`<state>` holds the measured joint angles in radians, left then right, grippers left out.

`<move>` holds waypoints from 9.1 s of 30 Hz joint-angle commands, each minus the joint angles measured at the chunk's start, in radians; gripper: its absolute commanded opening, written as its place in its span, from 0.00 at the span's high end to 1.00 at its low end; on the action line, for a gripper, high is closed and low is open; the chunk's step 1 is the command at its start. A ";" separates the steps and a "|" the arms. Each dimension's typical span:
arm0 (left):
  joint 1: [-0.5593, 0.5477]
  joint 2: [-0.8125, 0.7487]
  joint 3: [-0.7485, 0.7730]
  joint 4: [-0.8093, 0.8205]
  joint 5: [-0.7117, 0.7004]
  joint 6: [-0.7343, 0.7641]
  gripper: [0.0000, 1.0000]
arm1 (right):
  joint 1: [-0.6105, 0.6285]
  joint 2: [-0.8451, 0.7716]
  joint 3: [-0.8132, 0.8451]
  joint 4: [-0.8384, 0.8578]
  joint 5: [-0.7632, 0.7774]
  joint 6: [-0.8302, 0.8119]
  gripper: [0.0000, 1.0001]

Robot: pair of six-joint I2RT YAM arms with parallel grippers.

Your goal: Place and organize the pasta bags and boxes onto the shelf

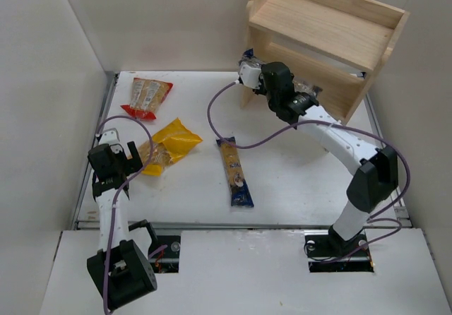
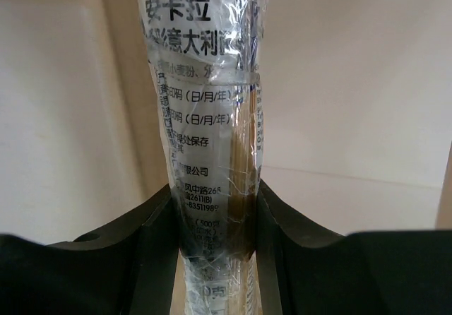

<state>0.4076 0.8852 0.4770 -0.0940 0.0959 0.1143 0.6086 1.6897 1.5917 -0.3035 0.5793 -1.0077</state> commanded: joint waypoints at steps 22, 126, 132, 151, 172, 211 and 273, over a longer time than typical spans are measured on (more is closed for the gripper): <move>0.021 -0.040 -0.012 0.034 -0.007 0.018 0.00 | -0.198 -0.021 0.036 0.069 -0.136 0.004 0.00; -0.002 -0.074 -0.020 0.132 0.067 -0.249 0.00 | 0.010 -0.013 0.050 0.224 0.269 -0.105 1.00; -0.003 -0.071 -0.023 0.132 0.067 -0.245 0.00 | -0.026 0.060 0.065 0.139 0.264 -0.014 1.00; 0.000 -0.069 -0.021 0.128 0.067 -0.243 0.00 | -0.126 0.281 0.218 0.055 0.177 0.193 0.97; -0.064 -0.039 0.023 0.088 0.136 -0.078 0.00 | 0.087 -0.093 -0.080 0.124 0.217 0.248 0.00; -0.256 0.494 0.690 -0.175 0.850 -0.533 1.00 | 0.175 -0.299 -0.602 0.678 -0.840 1.535 0.00; -0.082 0.373 0.632 0.132 0.966 -0.775 0.38 | 0.202 -0.390 -0.098 0.581 -0.365 0.997 1.00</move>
<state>0.3038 1.3052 1.1370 -0.0048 1.0233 -0.6853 0.7914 1.3884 1.3197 0.1364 0.1383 0.1680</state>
